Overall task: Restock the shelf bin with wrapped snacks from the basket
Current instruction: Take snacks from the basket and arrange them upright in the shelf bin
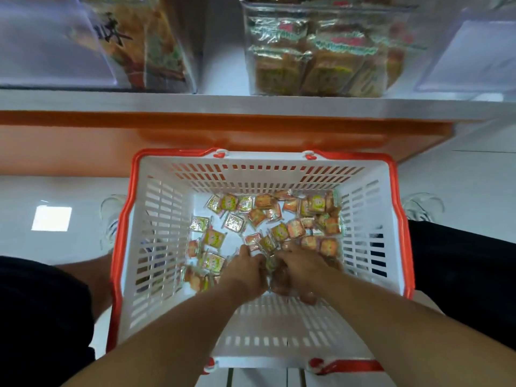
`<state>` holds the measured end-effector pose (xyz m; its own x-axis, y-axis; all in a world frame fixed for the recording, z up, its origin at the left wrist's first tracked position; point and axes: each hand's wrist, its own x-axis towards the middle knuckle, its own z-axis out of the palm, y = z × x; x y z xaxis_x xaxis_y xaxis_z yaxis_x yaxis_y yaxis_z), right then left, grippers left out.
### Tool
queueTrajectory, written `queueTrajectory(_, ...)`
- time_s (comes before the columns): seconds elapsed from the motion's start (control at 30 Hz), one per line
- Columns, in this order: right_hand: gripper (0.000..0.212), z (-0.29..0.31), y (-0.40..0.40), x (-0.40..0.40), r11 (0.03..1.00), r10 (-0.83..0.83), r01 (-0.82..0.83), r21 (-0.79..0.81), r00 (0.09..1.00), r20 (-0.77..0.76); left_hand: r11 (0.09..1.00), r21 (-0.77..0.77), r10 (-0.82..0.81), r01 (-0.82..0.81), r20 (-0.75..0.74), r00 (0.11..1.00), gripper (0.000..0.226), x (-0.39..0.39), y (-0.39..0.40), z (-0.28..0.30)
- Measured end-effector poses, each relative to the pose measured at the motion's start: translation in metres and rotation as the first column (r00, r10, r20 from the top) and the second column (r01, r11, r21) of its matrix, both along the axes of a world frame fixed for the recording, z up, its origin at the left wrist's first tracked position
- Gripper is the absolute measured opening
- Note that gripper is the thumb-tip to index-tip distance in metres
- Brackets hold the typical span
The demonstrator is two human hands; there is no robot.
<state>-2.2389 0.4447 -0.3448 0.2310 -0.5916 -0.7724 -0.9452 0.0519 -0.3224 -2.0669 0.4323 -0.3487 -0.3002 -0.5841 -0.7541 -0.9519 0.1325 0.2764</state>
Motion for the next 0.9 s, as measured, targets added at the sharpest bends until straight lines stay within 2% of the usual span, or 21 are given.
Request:
queueTrajectory(0.07, 0.043, 0.0, -0.005, -0.002, 0.996, -0.061, 0.06, 0.061, 0.998, 0.021, 0.997, 0.033, 0.071, -0.071, -0.016, 0.997, 0.033, -0.001, -0.004, 0.005)
queueTrajectory(0.13, 0.033, 0.004, -0.008, -0.001, 0.991, -0.106, 0.103, 0.084, 0.994, 0.022, 0.975, 0.075, 0.213, -0.21, -0.042, 0.976, 0.025, 0.0, -0.011, 0.011)
queueTrajectory(0.23, 0.017, 0.018, -0.014, 0.0, 0.988, -0.148, 0.145, 0.059, 0.988, 0.046, 0.893, 0.189, 0.427, -0.408, -0.072, 0.901, 0.019, 0.005, -0.024, 0.025)
queueTrajectory(0.33, 0.029, 0.053, -0.039, 0.0, 0.999, -0.036, 0.035, 0.016, 0.998, 0.045, 0.821, 0.289, 0.542, -0.493, -0.119, 0.832, 0.022, 0.011, -0.045, 0.049)
queueTrajectory(0.43, 0.039, 0.115, -0.079, 0.001, 0.99, 0.142, -0.142, -0.012, 0.988, 0.053, 0.778, 0.394, 0.589, -0.49, -0.185, 0.787, 0.031, 0.02, -0.073, 0.09)
queueTrajectory(0.57, 0.045, 0.228, -0.113, -0.003, 0.968, 0.24, -0.232, -0.095, 0.967, 0.091, 0.734, 0.521, 0.622, -0.435, -0.26, 0.738, 0.026, 0.021, -0.104, 0.164)
queueTrajectory(0.63, 0.05, 0.282, -0.117, -0.007, 0.95, 0.222, -0.177, -0.259, 0.963, 0.156, 0.745, 0.551, 0.604, -0.376, -0.319, 0.731, 0.029, 0.017, -0.115, 0.204)
queueTrajectory(0.7, 0.052, 0.326, -0.116, -0.009, 0.923, 0.115, 0.023, -0.384, 0.935, 0.334, 0.751, 0.568, 0.609, -0.336, -0.399, 0.686, 0.026, 0.014, -0.121, 0.243)
queueTrajectory(0.77, 0.054, 0.358, -0.113, -0.012, 0.887, -0.015, 0.269, -0.375, 0.829, 0.56, 0.73, 0.618, 0.64, -0.293, -0.465, 0.612, 0.027, 0.012, -0.124, 0.28)
queueTrajectory(0.8, 0.054, 0.37, -0.111, -0.013, 0.87, -0.073, 0.375, -0.32, 0.74, 0.668, 0.721, 0.639, 0.652, -0.268, -0.495, 0.574, 0.027, 0.011, -0.125, 0.297)
queueTrajectory(0.9, 0.053, 0.39, -0.109, -0.009, 0.808, -0.23, 0.588, -0.038, 0.374, 0.898, 0.732, 0.634, 0.664, -0.249, -0.583, 0.469, 0.033, 0.011, -0.124, 0.338)
